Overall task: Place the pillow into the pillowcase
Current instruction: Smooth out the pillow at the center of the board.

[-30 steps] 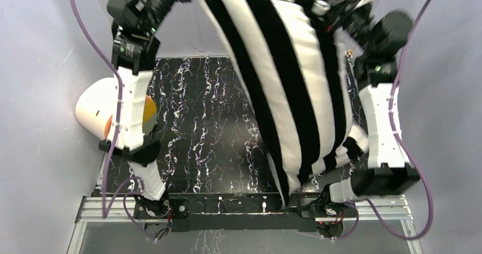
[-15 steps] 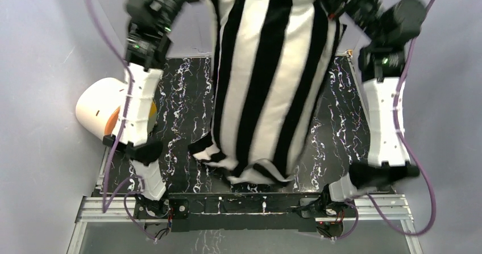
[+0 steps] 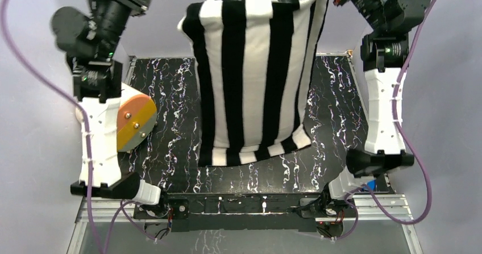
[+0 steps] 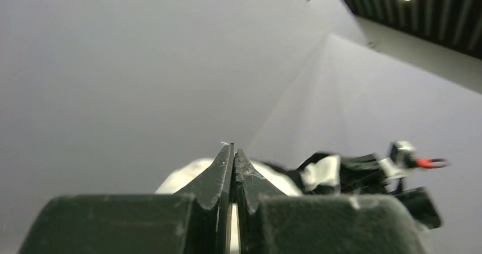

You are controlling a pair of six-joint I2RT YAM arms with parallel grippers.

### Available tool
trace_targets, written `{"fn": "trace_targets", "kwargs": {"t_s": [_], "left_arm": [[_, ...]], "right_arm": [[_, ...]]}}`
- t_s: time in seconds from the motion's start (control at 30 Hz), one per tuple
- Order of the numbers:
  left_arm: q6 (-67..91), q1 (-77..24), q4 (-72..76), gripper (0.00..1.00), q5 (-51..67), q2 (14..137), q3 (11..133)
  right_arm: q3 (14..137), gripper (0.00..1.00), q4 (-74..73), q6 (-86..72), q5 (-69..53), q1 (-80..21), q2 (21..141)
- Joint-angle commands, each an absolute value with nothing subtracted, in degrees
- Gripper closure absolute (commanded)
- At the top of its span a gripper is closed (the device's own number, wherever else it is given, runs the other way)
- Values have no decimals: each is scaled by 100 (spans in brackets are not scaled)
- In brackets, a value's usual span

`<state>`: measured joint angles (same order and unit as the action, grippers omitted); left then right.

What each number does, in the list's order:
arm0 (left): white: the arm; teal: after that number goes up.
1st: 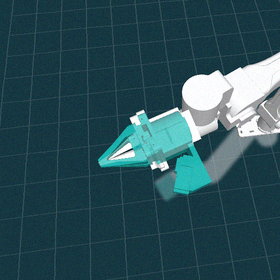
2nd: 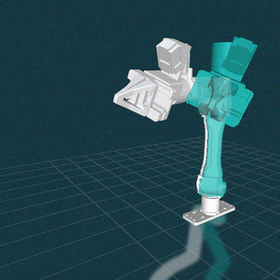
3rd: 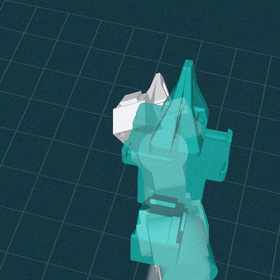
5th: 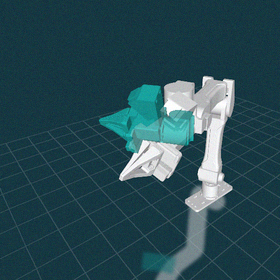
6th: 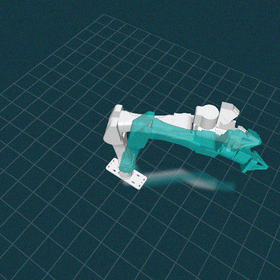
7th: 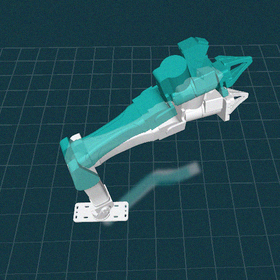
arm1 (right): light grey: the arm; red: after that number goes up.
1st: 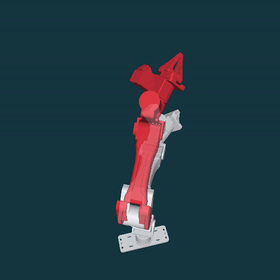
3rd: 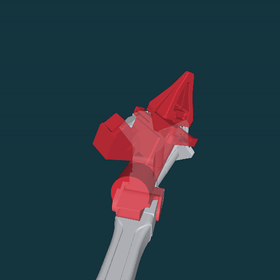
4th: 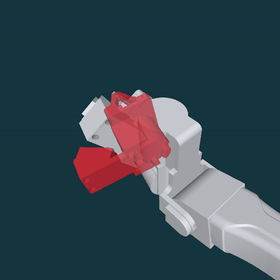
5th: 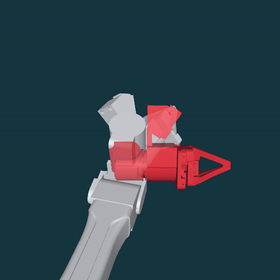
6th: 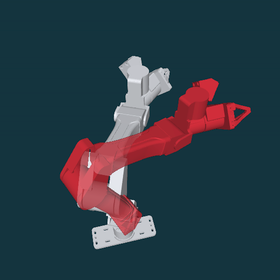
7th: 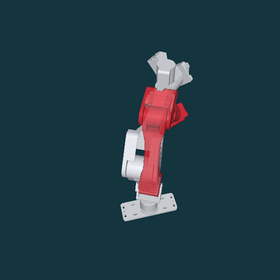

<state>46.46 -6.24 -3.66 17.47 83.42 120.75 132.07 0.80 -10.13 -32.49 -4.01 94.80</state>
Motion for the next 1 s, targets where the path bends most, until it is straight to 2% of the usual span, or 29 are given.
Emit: {"fn": "trace_targets", "kwargs": {"t_s": [0.0, 0.1, 0.23, 0.3, 0.4, 0.47, 0.6, 0.67, 0.73, 0.97], "left_arm": [[4573, -589, 116, 100, 1871, 8010, 12565], [4778, -589, 462, 100, 2028, 7886, 12458], [4696, -589, 595, 100, 2422, 7935, 12379], [4557, -591, 1005, 99, 3027, 7851, 11712], [4432, -589, 1931, 67, 4032, 7458, 10240], [3842, -589, 2344, 51, 4766, 7220, 9489], [2075, -589, 1933, 41, 5483, 7084, 8861], [1488, -589, 1978, 39, 5534, 7130, 8611], [894, -589, 2223, 36, 6083, 7254, 8402], [28, -589, 2639, 24, 7542, 7486, 7717]], "right_arm": [[11875, 100, 2173, -1508, -3388, -370, 7726], [11545, 100, 2605, -1869, -3554, -376, 7150], [11980, 100, 2376, -2167, -3973, -369, 7207], [11964, 100, 2313, -2304, -4204, -369, 7240], [11626, 100, 2366, -2427, -4375, -371, 7171], [11436, 100, 2398, -2460, -4487, -372, 7144], [11301, 100, 2620, -2660, -4745, -369, 7167], [11216, 100, 2749, -2769, -4860, -370, 7180], [11181, 100, 2777, -2794, -4935, -370, 7206], [11153, 100, 2889, -2858, -5020, -369, 7234]]}}
